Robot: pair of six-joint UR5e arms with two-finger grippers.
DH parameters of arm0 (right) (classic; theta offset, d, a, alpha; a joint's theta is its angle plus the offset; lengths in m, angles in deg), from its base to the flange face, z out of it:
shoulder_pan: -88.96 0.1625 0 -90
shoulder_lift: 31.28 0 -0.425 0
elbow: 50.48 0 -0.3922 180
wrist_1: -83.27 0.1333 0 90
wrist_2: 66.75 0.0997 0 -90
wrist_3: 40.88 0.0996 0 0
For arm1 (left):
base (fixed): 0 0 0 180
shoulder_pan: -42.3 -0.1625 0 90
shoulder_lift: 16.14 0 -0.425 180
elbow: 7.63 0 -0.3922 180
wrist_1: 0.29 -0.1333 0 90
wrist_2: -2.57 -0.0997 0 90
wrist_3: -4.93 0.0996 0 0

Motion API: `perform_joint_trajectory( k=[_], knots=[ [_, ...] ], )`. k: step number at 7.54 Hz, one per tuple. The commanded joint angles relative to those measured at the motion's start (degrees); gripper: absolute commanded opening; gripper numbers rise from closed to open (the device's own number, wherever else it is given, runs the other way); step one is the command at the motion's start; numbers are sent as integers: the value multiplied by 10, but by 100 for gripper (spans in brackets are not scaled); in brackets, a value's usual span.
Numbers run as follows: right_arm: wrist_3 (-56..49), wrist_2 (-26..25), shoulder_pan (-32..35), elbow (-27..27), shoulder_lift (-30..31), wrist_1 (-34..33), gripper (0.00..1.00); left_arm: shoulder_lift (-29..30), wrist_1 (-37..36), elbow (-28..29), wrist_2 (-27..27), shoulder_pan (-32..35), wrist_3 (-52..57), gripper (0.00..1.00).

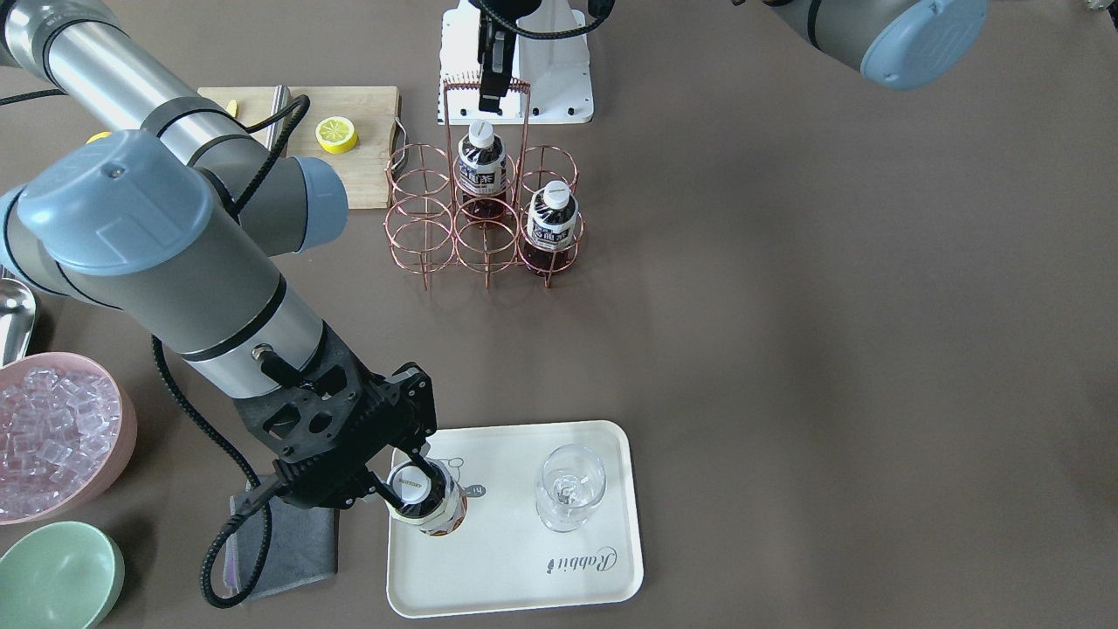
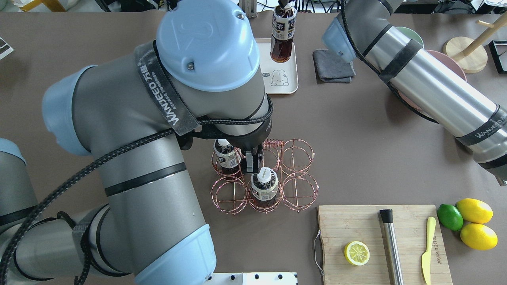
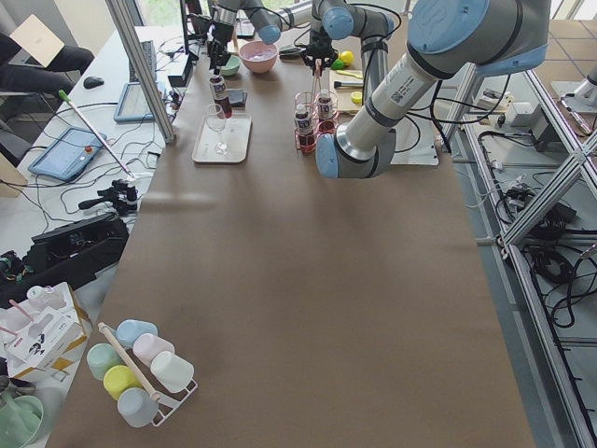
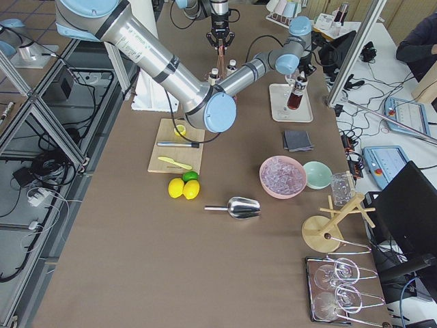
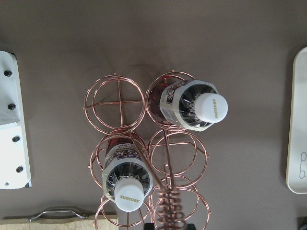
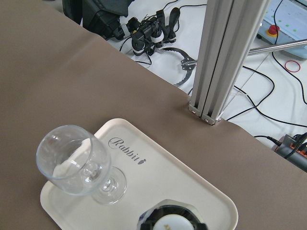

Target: Take tea from basket to plate

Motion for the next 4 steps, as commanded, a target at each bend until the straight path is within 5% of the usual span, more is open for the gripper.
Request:
perform_joint_trajectory(
  k=[1, 4],
  knots=[
    [19, -28, -20, 10, 0, 21, 0, 0, -7, -12, 0, 8, 0, 0],
    [19, -39, -25, 24, 7, 59, 0, 0, -67, -65, 5, 57, 7, 0]
  ],
)
